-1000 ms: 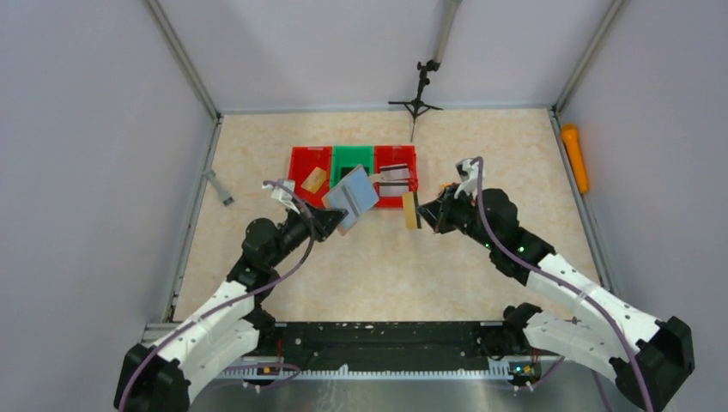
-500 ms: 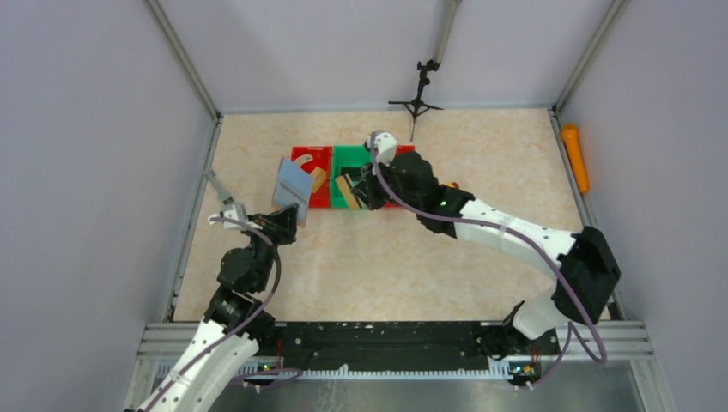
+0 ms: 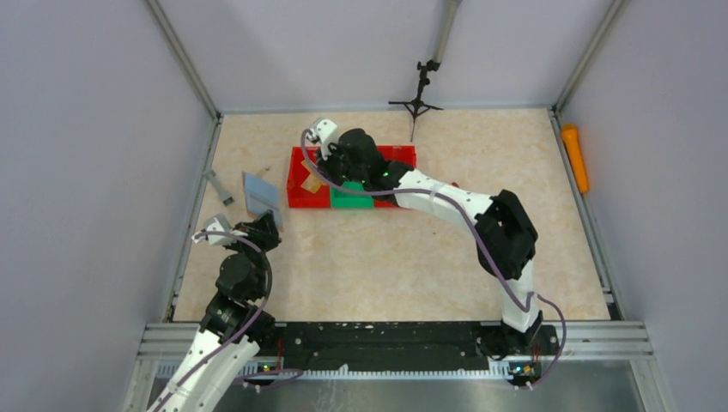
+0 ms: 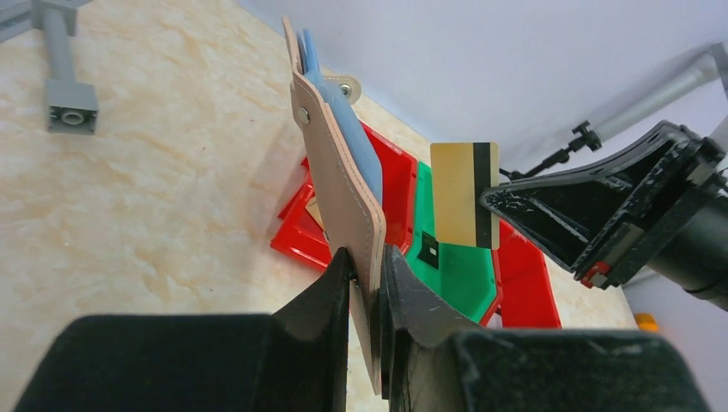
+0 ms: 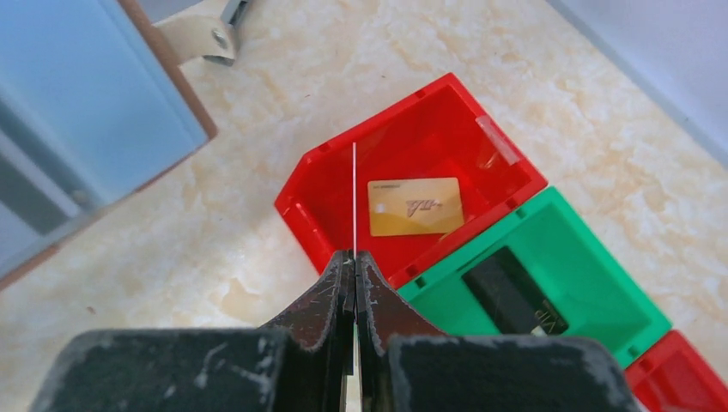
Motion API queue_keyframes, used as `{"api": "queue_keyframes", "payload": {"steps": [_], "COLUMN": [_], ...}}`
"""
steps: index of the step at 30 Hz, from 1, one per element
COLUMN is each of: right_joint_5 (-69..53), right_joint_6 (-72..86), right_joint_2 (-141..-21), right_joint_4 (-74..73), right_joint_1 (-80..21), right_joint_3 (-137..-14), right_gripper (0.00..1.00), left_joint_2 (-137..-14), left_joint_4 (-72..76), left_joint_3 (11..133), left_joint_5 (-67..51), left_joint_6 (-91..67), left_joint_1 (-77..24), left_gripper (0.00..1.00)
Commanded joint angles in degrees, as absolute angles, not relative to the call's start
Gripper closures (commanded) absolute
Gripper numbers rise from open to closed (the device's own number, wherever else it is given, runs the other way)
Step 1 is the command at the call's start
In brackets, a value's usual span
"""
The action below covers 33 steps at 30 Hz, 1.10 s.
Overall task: Take the credit cards out of the card holder
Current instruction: Place the credit card in the storage box.
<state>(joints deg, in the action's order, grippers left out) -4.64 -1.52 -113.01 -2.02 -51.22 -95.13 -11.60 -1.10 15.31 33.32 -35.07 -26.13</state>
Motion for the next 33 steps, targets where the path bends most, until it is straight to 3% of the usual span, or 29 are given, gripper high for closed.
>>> {"api": "queue_keyframes", "payload": {"steps": [1, 8, 18, 26, 33], "right_joint_5": [-2.1, 1.1, 7.8, 23.9, 22.5], "right_joint_6": [-12.2, -20.2, -25.2, -48.3, -51.1], "right_joint_2": [-117.9, -126.3, -134.9, -143.2, -142.9], "right_joint_4": [-0.5, 0.4, 13.5, 21.5, 18.9], "right_joint_1": [-51.2, -51.3, -52.8, -58.6, -58.7], "right_joint_3": [-102.0, -110.8, -112.9, -114.4, -112.9], "right_gripper": [1.00, 1.00, 1.00, 1.00, 1.00], "left_joint_2": [-9.4, -9.3, -9.6, -9.8, -9.8], "left_joint_4": [-1.7, -0.9, -0.8, -0.6, -0.5], "left_joint_3": [16.2, 15.6, 15.5, 15.6, 15.5], "left_joint_5": [38.8, 38.5, 39.0, 38.4, 37.9], "left_joint_6": [-36.6, -36.7, -36.6, -37.0, -37.2], "left_joint_1": [-26.0, -25.9, -26.0, -26.0, -26.0], "left_gripper": [1.00, 1.00, 1.00, 1.00, 1.00]}}
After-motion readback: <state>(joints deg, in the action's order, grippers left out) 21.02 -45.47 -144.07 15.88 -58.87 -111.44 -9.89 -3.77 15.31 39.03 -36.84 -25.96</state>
